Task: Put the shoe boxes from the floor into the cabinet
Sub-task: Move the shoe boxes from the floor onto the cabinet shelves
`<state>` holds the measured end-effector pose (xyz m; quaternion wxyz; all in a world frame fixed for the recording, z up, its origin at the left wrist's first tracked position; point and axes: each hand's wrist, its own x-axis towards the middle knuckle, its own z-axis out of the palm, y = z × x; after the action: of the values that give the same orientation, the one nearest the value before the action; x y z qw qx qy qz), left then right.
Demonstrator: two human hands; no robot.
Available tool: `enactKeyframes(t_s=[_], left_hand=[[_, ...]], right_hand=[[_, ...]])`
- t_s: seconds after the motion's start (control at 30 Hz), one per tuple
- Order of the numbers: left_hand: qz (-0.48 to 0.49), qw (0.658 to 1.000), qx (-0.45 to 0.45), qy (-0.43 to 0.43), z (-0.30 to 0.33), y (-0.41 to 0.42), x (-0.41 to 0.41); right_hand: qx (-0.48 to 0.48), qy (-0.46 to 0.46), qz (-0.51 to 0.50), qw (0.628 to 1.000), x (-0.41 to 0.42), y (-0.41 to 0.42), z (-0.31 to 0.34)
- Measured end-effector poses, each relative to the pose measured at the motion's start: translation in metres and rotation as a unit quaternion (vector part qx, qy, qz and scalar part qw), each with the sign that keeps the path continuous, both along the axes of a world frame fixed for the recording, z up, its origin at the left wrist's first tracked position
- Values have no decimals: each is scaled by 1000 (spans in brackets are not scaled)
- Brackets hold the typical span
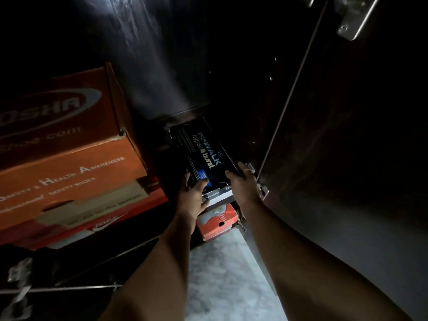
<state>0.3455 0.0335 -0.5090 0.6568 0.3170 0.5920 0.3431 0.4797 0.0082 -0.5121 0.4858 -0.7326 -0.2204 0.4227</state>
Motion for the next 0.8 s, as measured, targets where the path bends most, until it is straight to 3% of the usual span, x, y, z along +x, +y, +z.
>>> enactKeyframes(t_s=[0.2,0.37,0.57,0.67,0.8], left_hand=[[-33,989,34,142,-16,-38,-22],[-204,952,1,227,-15,-103,-45],[-424,862,-2,277,-15,-208,-37],[-551,775,21,308,-27,-268,-21],[-635,693,-24,340,-49,-353,30]], right_hand=[[11,-68,-13,998,-18,-48,-1],[-42,-54,-54,996,-31,-137,2],[-123,3,-106,987,-30,-289,-26],[-164,54,-136,976,-20,-382,-45],[-223,103,-218,945,14,-501,-77]])
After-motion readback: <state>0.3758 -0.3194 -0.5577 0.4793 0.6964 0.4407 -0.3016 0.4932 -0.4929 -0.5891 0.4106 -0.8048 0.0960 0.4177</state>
